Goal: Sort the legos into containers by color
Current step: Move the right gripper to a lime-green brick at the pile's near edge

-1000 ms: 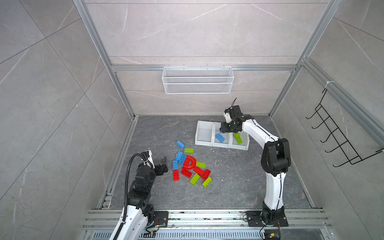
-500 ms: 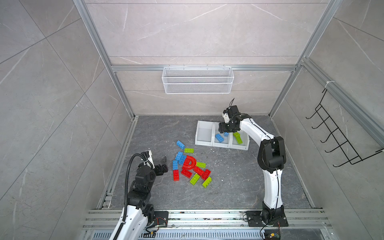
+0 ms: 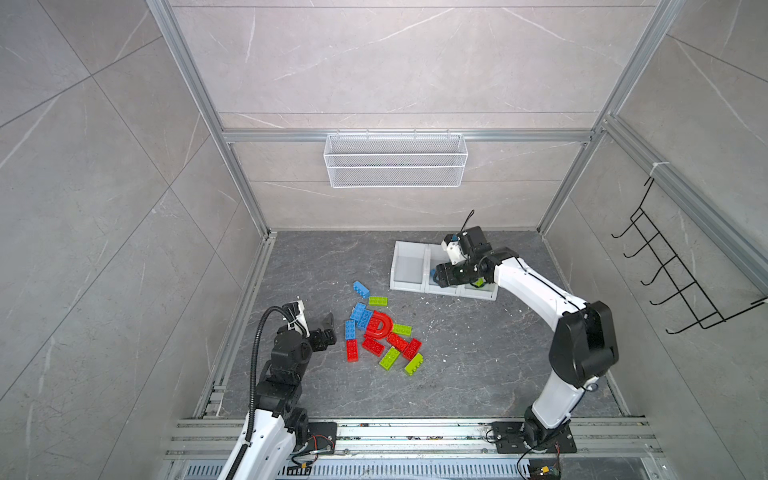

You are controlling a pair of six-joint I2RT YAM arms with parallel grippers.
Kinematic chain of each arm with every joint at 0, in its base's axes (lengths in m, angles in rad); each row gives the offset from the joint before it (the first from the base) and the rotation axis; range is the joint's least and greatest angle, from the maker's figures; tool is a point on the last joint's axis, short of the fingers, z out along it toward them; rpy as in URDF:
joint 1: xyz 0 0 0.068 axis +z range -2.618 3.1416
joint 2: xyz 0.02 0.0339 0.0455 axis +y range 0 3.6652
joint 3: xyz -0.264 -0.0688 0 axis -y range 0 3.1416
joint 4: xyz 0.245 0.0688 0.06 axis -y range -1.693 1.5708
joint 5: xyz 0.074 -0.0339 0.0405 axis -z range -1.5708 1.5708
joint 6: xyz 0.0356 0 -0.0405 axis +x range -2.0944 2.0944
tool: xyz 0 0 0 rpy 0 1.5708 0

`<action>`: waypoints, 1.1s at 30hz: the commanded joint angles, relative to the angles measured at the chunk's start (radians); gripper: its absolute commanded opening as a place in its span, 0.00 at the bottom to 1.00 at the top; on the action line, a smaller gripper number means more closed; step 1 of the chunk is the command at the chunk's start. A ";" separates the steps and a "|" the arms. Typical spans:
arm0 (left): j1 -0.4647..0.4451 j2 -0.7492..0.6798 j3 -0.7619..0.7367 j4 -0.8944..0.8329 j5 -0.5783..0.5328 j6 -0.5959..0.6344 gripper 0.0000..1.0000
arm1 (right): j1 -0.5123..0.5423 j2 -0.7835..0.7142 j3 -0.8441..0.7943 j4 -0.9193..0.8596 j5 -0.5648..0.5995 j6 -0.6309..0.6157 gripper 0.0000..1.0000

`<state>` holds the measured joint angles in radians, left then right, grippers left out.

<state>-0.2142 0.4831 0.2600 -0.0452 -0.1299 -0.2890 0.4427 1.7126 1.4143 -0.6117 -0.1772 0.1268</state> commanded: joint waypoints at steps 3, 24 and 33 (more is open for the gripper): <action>0.001 -0.018 0.000 0.010 -0.017 -0.015 1.00 | 0.163 -0.115 -0.160 0.042 -0.028 0.028 0.73; 0.002 -0.021 -0.001 0.014 -0.006 -0.010 1.00 | 0.298 0.070 -0.140 -0.062 0.039 0.049 0.71; 0.002 -0.023 -0.002 0.014 -0.001 -0.009 1.00 | 0.442 -0.029 -0.274 -0.088 0.094 0.126 0.74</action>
<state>-0.2134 0.4637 0.2481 -0.0536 -0.1463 -0.2977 0.8467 1.7309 1.1660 -0.6621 -0.1154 0.2111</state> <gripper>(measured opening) 0.996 0.743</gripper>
